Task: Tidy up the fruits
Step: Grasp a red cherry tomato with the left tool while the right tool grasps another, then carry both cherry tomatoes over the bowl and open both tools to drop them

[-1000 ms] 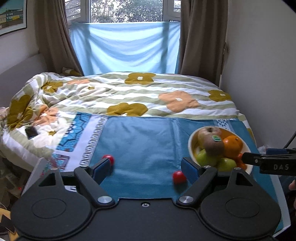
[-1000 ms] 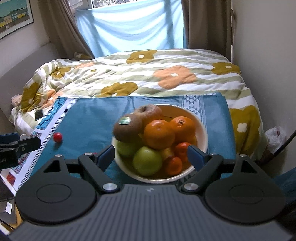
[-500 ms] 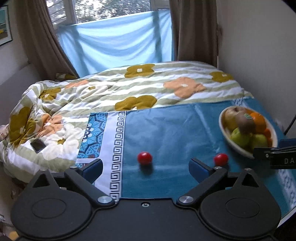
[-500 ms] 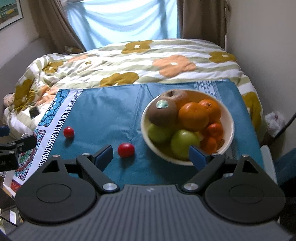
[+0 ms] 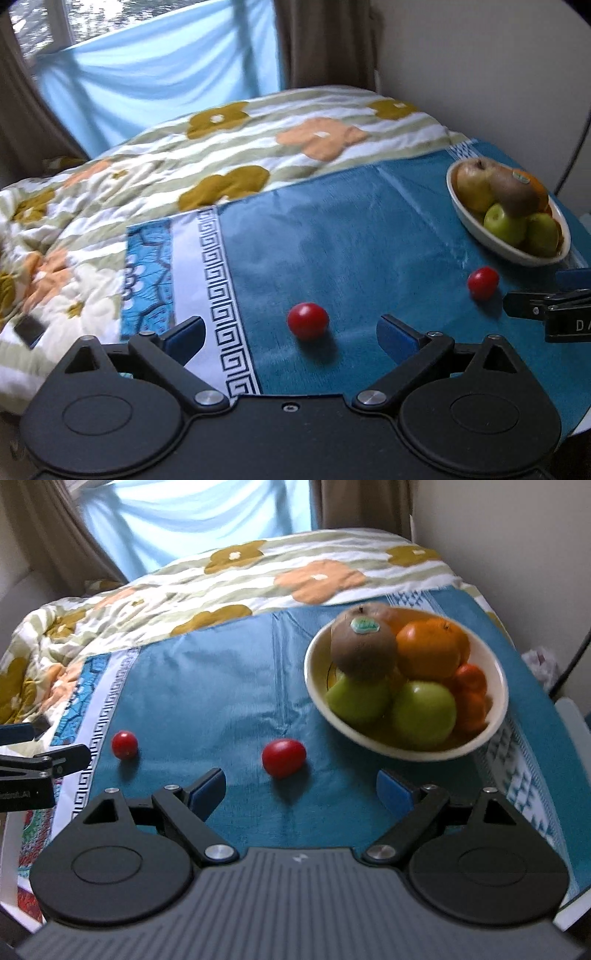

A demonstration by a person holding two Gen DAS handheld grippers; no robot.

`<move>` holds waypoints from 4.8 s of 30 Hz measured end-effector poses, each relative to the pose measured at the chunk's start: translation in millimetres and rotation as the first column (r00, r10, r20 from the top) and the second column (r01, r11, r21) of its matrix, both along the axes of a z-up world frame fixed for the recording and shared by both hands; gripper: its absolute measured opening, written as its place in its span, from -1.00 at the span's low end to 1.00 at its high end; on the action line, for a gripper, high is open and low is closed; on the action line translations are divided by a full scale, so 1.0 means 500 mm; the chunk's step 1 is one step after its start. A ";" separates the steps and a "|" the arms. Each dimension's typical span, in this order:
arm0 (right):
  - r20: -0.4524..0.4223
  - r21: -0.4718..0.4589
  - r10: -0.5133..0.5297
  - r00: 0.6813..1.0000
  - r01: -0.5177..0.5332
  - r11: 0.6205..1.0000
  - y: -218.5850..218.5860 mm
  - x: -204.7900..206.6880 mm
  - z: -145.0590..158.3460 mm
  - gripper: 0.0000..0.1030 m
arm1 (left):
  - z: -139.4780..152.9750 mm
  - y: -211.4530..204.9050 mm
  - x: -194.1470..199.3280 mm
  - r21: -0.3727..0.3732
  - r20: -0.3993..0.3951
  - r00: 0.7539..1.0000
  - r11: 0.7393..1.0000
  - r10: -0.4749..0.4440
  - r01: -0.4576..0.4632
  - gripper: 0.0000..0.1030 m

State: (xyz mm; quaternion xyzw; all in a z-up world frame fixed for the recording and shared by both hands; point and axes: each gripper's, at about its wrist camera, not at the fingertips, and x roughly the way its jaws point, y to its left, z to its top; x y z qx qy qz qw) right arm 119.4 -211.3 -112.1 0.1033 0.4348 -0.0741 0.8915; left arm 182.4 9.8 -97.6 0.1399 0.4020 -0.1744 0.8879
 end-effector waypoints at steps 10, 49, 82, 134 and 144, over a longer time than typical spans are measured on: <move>-0.023 -0.009 -0.056 0.998 0.055 0.998 0.020 0.030 -0.048 1.00 | -0.073 -0.010 0.068 -0.020 -0.083 0.989 0.992 -0.123 0.121 0.45; 0.013 -0.052 0.003 1.000 -0.002 0.999 0.038 0.067 -0.051 -0.03 | -0.062 0.031 0.000 -0.062 -0.081 0.997 0.998 -0.019 0.014 -0.28; 0.127 -0.061 0.093 0.988 -0.086 0.994 -0.261 -0.048 0.141 -0.03 | 0.162 -0.307 -0.092 -0.158 0.074 0.997 0.986 -0.030 0.042 -0.28; 0.078 0.012 0.268 0.960 -0.269 0.963 -0.481 0.104 0.048 -0.03 | 0.112 -0.540 0.087 -0.099 0.022 0.996 0.991 0.089 -0.087 0.52; 0.064 -0.028 0.318 0.946 -0.317 0.948 -0.458 0.119 0.017 0.25 | 0.107 -0.497 0.051 -0.105 0.016 0.989 0.984 0.147 -0.144 0.53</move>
